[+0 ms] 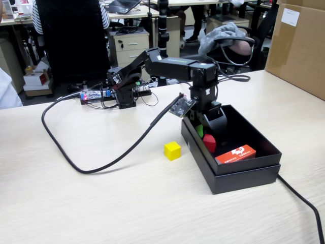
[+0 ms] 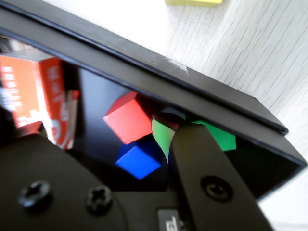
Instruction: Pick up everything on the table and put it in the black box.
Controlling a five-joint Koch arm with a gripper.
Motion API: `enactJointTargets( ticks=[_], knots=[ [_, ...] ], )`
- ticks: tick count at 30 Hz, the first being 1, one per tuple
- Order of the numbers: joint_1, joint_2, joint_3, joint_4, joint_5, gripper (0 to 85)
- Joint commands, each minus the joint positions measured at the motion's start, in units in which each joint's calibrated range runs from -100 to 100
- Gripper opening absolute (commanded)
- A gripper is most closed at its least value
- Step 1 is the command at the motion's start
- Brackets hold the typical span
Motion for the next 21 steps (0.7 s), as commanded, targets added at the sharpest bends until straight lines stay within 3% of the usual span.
enactJointTargets(
  ticks=[1, 7, 21],
  knots=[
    [-0.8, -12.6, 3.1, -1.7, -0.6, 45.5],
    [-2.9, -31.1, -3.5, -1.3, -1.0, 45.7],
    [-7.2, -63.0, -43.4, 3.7, -0.7, 49.5]
  ],
)
